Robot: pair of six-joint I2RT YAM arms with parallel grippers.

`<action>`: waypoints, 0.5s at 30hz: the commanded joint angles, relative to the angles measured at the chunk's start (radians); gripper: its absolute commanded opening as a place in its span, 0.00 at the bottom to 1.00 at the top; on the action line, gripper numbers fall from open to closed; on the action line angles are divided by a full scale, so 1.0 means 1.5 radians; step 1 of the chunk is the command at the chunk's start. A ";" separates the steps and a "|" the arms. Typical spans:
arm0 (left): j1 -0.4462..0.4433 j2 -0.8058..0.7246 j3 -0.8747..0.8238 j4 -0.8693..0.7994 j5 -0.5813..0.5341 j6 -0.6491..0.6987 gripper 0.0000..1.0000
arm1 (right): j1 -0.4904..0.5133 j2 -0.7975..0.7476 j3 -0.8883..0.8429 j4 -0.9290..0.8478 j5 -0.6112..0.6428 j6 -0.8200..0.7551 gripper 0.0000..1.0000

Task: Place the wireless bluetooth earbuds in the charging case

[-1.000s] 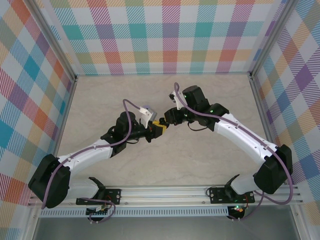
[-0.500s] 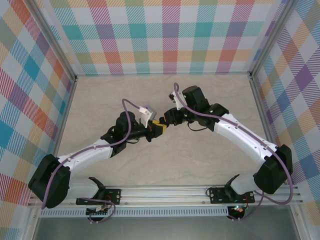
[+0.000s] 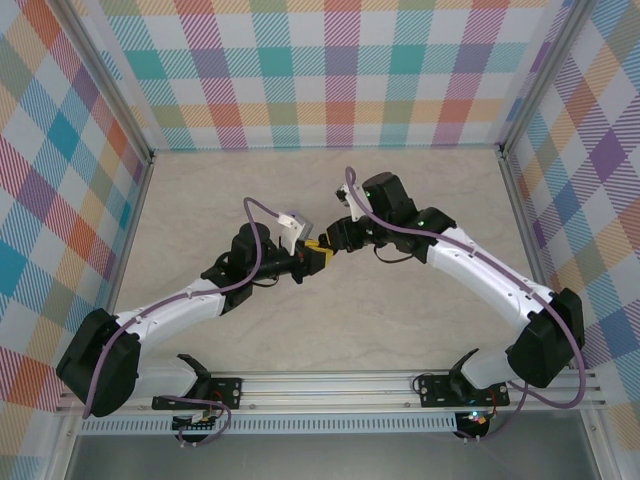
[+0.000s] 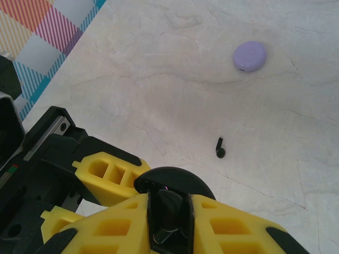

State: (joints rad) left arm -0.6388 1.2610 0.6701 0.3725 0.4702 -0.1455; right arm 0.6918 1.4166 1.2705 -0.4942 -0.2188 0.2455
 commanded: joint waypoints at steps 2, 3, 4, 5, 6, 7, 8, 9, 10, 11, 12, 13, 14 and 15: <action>0.003 -0.019 0.016 0.025 -0.007 -0.012 0.02 | 0.007 0.010 -0.005 -0.003 -0.003 -0.016 0.24; 0.004 -0.020 0.016 0.026 -0.007 -0.013 0.01 | 0.007 0.010 -0.005 -0.004 0.001 -0.016 0.24; 0.003 -0.020 0.015 0.025 -0.007 -0.012 0.02 | 0.007 0.010 -0.007 -0.004 0.005 -0.016 0.24; 0.003 -0.021 0.015 0.024 -0.008 -0.013 0.01 | 0.007 0.010 -0.007 -0.005 0.009 -0.015 0.24; 0.003 -0.021 0.014 0.023 -0.009 -0.012 0.01 | 0.007 0.009 -0.008 -0.004 0.014 -0.015 0.24; 0.004 -0.022 0.015 0.023 -0.009 -0.012 0.01 | 0.008 0.009 -0.009 -0.005 0.016 -0.015 0.24; 0.003 -0.023 0.014 0.021 -0.009 -0.012 0.01 | 0.008 0.009 -0.009 -0.005 0.017 -0.015 0.24; 0.003 -0.023 0.015 0.021 -0.010 -0.013 0.01 | 0.008 0.009 -0.009 -0.006 0.018 -0.015 0.24; 0.004 -0.024 0.014 0.021 -0.012 -0.013 0.01 | 0.008 0.009 -0.010 -0.007 0.018 -0.017 0.24; 0.004 -0.024 0.013 0.020 -0.013 -0.012 0.01 | 0.008 0.007 -0.011 -0.007 0.019 -0.015 0.24; 0.004 -0.025 0.013 0.019 -0.015 -0.012 0.01 | 0.008 0.008 -0.011 -0.008 0.019 -0.016 0.24; 0.004 -0.025 0.013 0.018 -0.016 -0.013 0.01 | 0.008 0.007 -0.011 -0.007 0.016 -0.016 0.24; 0.004 -0.026 0.012 0.019 -0.017 -0.013 0.01 | 0.009 0.007 -0.011 -0.007 0.014 -0.016 0.24; 0.003 -0.026 0.012 0.020 -0.017 -0.013 0.01 | 0.009 0.007 -0.012 -0.008 0.012 -0.018 0.24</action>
State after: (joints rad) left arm -0.6388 1.2518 0.6701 0.3721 0.4515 -0.1616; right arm 0.6956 1.4258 1.2705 -0.4953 -0.1955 0.2451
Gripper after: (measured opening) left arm 0.217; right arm 0.238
